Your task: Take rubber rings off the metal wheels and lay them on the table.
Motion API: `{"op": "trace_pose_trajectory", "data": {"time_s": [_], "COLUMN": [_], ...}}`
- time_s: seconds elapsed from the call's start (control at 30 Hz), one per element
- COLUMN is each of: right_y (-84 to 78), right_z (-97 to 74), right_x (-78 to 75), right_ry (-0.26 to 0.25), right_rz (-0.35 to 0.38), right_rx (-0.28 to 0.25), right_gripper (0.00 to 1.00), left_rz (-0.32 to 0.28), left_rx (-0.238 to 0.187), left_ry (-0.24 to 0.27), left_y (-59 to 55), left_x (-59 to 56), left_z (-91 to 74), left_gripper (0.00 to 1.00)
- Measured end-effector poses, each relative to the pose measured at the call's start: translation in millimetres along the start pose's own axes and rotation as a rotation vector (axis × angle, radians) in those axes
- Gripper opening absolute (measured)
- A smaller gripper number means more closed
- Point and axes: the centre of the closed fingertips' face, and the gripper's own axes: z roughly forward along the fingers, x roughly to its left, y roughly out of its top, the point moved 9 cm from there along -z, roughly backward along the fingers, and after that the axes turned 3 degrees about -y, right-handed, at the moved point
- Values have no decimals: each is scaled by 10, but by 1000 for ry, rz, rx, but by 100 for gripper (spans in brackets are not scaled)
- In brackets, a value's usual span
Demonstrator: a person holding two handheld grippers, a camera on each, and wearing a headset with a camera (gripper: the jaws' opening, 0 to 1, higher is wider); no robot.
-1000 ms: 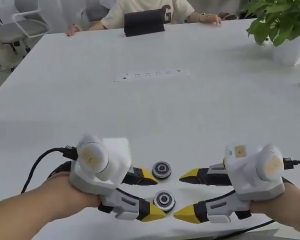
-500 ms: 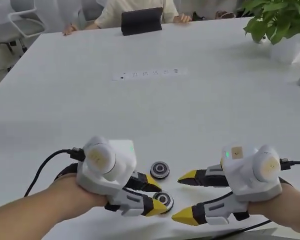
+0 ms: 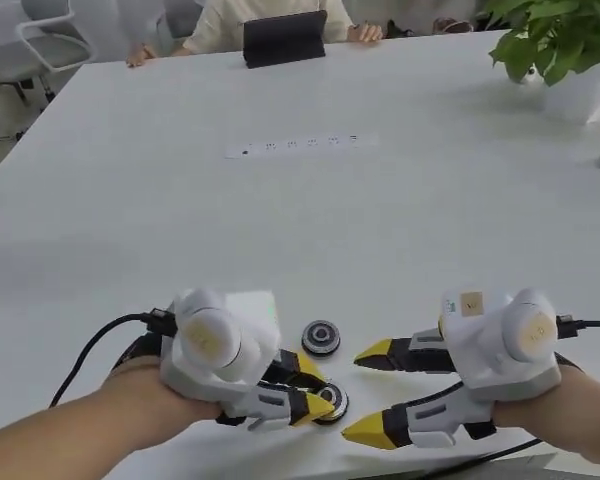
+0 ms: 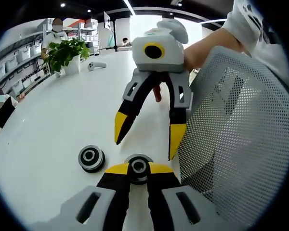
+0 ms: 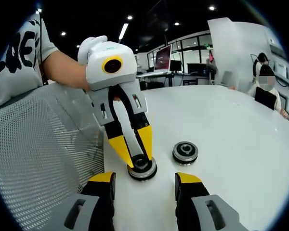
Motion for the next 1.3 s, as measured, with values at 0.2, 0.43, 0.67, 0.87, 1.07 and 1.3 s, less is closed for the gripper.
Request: {"op": "trace_pose_trajectory", "data": {"time_s": [0.2, 0.43, 0.67, 0.87, 1.07, 1.3], "right_y": [13, 21, 14, -4, -31, -67], "right_z": [45, 113, 176, 221, 202, 146], "right_x": [-9, -4, 3, 15, 3, 0], "right_ry": [9, 22, 28, 24, 18, 12], "right_rz": [-10, -20, -21, 0, -1, 18], "right_rx": [4, 10, 15, 6, 6, 4], "right_gripper": [46, 42, 38, 33, 26, 24], "left_rz": [-5, -18, -29, -38, -38, -39], "left_rx": [-9, -12, -16, -18, -20, -23], "left_ry": [9, 26, 36, 45, 49, 50], "left_y": [-9, -11, -13, -11, -13, -16], "left_x": [-3, -15, -21, -26, -25, -24], "left_z": [-3, 3, 6, 14, 18, 18], "left_gripper": [8, 8, 8, 8, 8, 8]}}
